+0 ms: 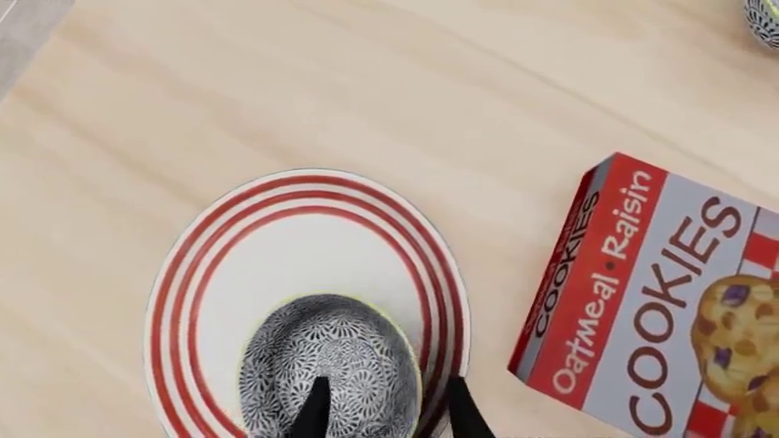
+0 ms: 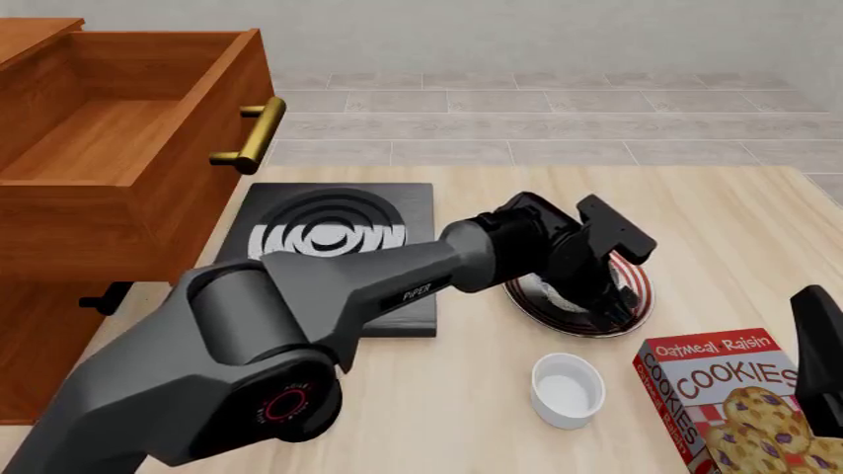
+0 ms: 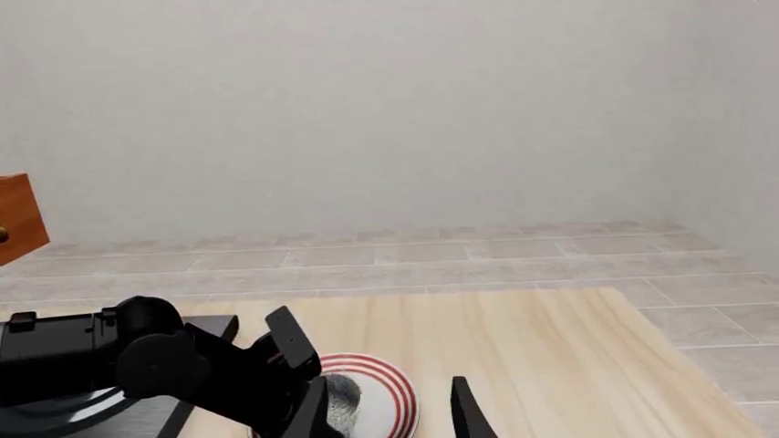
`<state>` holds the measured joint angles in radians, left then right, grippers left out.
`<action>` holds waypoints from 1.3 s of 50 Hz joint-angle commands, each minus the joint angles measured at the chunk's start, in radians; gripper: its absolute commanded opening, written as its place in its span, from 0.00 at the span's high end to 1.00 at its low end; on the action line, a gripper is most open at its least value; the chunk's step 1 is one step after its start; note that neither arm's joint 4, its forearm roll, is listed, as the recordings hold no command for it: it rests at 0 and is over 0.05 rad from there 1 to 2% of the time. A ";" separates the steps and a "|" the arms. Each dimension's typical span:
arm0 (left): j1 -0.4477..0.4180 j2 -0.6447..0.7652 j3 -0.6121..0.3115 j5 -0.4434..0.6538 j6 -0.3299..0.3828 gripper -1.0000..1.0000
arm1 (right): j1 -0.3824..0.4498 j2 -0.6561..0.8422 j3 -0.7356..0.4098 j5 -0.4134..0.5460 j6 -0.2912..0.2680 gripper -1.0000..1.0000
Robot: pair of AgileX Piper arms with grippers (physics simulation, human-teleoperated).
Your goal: Pick the akita bowl in the top layer of the wooden cabinet and place it on the plate.
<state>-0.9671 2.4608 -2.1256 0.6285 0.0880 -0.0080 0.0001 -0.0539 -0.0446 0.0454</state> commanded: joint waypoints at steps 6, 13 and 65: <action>-0.007 -0.010 -0.002 0.009 0.008 0.00 | 0.003 0.000 -0.004 0.000 -0.004 0.00; -0.010 -0.014 -0.001 0.007 0.006 0.00 | 0.005 0.000 -0.003 0.000 -0.007 0.00; -0.037 -0.165 -0.002 0.049 0.004 0.00 | 0.018 0.000 -0.005 -0.013 -0.035 0.00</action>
<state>-1.0004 2.3458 -2.1504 0.6759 0.0883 0.0060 0.0001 -0.0584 -0.0525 0.0196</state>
